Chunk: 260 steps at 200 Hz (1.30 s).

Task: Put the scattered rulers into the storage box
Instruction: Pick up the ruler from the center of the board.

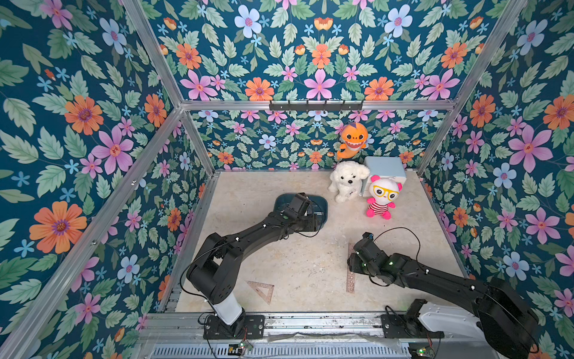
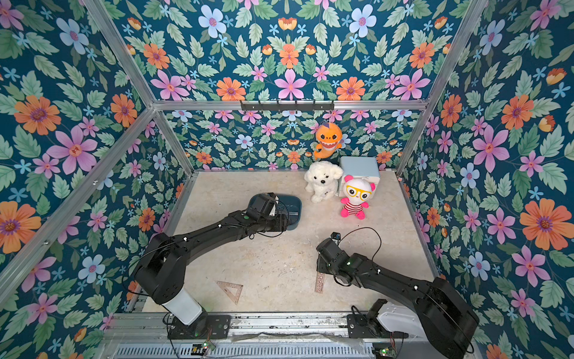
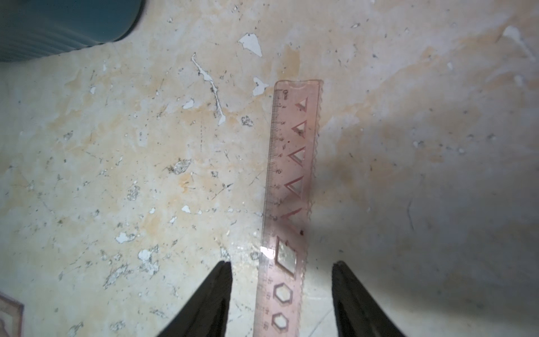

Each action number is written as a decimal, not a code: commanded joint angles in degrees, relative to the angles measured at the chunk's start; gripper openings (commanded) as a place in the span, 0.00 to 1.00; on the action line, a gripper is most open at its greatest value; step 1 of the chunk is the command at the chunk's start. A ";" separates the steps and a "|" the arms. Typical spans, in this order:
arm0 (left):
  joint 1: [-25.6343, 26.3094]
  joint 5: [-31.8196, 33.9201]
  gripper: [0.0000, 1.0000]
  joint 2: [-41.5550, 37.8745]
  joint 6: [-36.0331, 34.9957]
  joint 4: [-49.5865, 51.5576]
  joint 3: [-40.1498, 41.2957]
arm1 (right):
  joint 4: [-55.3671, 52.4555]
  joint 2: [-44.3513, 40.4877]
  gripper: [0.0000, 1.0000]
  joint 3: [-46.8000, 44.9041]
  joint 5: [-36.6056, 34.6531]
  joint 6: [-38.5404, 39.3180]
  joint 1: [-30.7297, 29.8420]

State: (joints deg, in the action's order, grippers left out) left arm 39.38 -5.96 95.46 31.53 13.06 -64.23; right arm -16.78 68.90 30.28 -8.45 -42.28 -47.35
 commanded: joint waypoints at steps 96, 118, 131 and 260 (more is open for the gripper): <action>-2.31 -1.64 0.72 -0.61 -0.61 -1.20 3.11 | 4.94 13.42 0.55 4.81 -1.64 4.52 -0.64; -2.38 -1.77 0.72 -0.24 -0.42 -1.20 3.41 | 6.63 15.61 0.51 5.78 -0.38 5.66 -0.59; -2.42 -1.78 0.72 -0.14 -0.42 -1.13 3.42 | 7.51 16.68 0.46 6.34 0.42 6.53 -0.64; 0.31 -11.67 0.53 2.32 -4.30 1.12 0.33 | 20.23 12.29 0.42 4.96 19.55 21.53 -0.94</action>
State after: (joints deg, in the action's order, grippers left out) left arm 37.69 -12.71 96.62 29.93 12.99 -62.24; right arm 2.85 86.46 36.69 8.67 -22.83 -48.12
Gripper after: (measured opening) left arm 0.574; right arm 0.408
